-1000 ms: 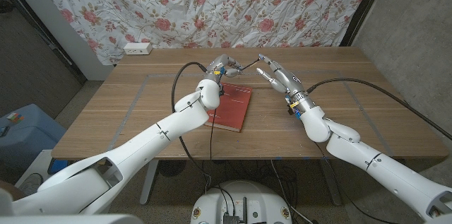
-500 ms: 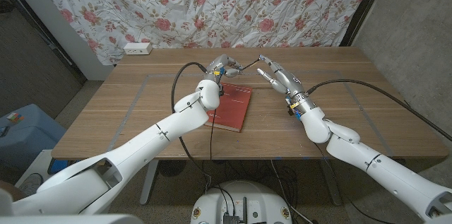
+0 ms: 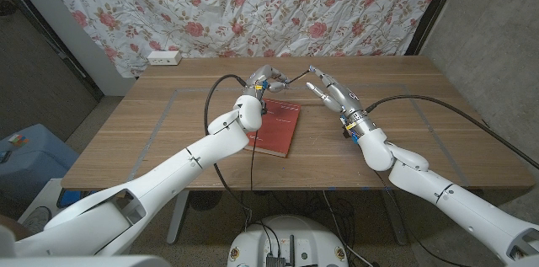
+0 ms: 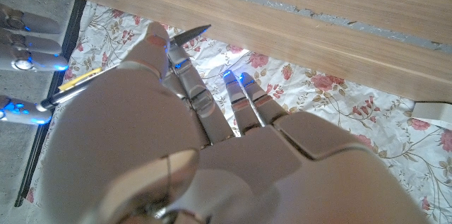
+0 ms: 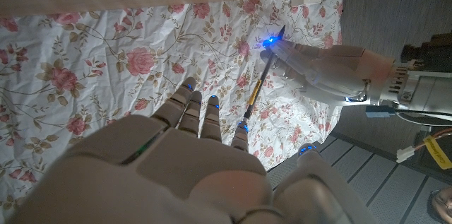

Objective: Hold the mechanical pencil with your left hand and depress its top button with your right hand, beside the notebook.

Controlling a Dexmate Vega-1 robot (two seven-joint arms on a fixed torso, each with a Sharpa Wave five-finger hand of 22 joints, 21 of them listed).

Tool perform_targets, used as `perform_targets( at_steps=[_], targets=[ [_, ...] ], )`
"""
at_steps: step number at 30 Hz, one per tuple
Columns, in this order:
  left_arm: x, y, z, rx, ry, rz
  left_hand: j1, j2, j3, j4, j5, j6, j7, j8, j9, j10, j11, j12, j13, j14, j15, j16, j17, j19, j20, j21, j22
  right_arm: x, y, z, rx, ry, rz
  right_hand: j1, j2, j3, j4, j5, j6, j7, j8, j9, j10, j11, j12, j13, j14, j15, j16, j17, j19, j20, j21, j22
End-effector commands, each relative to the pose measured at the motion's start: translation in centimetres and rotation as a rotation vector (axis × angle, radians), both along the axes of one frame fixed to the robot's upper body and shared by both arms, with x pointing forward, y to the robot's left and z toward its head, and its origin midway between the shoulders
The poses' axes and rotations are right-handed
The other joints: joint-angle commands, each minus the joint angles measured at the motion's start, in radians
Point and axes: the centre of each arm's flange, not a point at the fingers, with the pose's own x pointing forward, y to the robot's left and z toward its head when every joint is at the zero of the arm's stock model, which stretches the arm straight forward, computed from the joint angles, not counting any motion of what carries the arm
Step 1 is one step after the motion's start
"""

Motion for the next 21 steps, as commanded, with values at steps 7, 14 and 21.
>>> perform_targets(
  at_steps=[7, 14, 21],
  targets=[
    [0.11, -0.20, 0.03, 0.002, 0.002, -0.003, 0.006, 0.009, -0.007, 0.000, 0.006, 0.012, 0.007, 0.010, 0.003, 0.010, 0.002, 0.009, 0.004, 0.011, -0.166, -0.003, 0.003, 0.008, -0.051, 0.002, 0.006, -0.15, 0.21, -0.02, -0.018, -0.009, -0.038, 0.000, 0.016, 0.003, 0.008, 0.005, 0.014, -0.005, 0.004, 0.005, 0.000, 0.004, 0.006, 0.001, -0.002, 0.001, -0.001, 0.007, 0.005, 0.002, 0.003, 0.002],
    [0.20, -0.27, 0.02, 0.006, 0.003, -0.009, 0.008, 0.010, -0.007, -0.001, 0.006, 0.015, 0.012, 0.011, 0.003, 0.013, 0.002, 0.010, 0.004, 0.012, -0.167, -0.002, 0.003, 0.009, -0.051, 0.002, 0.006, -0.26, 0.14, 0.05, -0.015, -0.010, -0.065, -0.002, 0.016, 0.002, 0.010, 0.006, 0.022, -0.005, 0.006, 0.005, 0.007, 0.007, 0.008, 0.001, 0.002, 0.001, 0.001, 0.008, 0.010, 0.003, 0.005, 0.002],
    [0.34, -0.20, 0.23, 0.018, 0.004, -0.007, 0.011, 0.011, -0.007, -0.002, 0.007, 0.017, 0.013, 0.011, 0.003, 0.016, 0.002, 0.011, 0.004, 0.015, -0.168, -0.002, 0.003, 0.009, -0.052, 0.002, 0.006, -0.36, 0.07, 0.07, -0.023, -0.021, -0.089, -0.006, 0.017, 0.000, 0.016, 0.007, 0.038, -0.004, 0.009, 0.005, 0.013, 0.007, 0.010, 0.001, 0.009, 0.003, 0.003, 0.010, 0.018, 0.005, 0.007, 0.002]
  ],
)
